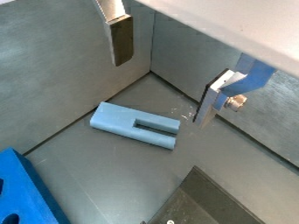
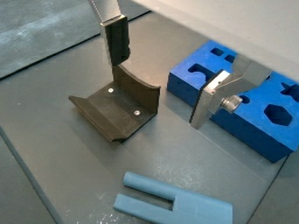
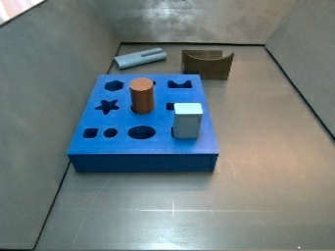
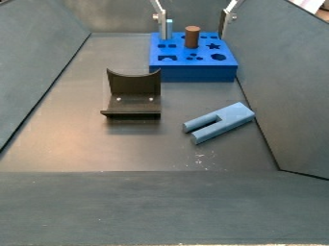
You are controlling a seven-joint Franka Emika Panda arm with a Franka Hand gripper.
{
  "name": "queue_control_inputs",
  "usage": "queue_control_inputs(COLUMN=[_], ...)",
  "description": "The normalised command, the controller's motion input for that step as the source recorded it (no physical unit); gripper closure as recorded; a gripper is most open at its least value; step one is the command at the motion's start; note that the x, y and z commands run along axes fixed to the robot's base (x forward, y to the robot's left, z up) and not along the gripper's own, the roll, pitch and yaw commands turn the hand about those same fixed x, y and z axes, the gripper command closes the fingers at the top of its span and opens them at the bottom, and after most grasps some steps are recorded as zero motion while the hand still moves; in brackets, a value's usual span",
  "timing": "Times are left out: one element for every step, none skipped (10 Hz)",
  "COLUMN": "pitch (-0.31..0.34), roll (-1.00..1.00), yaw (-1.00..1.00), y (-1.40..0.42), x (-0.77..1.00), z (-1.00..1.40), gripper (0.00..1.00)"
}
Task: Pick up the square-circle object. Move up. Place the square-circle object on the fixture. Regrasp the square-circle object. Move to above the board. Insert the square-circle object.
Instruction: Pick up the square-circle object.
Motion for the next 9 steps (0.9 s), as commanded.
queue_control_inputs(pitch=[0.000,0.000,0.000,-0.010,-0.004,-0.013,-0.120,-0.176,-0.189], roll=[0.00,0.00,0.00,0.00,0.00,0.00,-0.03,-0.05,-0.07], yaw=[0.00,-0.12,-0.29,-0.33,-0.29,-0.35,-0.54,-0.67,-0.77], y=[0.00,0.18,0.41,0.55,0.59,0.53,0.24,0.01,0.00], x=[-0.05,-0.17,-0.24,-0.51,-0.55,-0.51,-0.52,-0.40,-0.19], z=[0.00,-0.19,-0.40,-0.54,-0.61,-0.76,-0.90,-0.78,-0.73], gripper=[0.00,0.00,0.00,0.00,0.00,0.00,0.00,0.00,0.00])
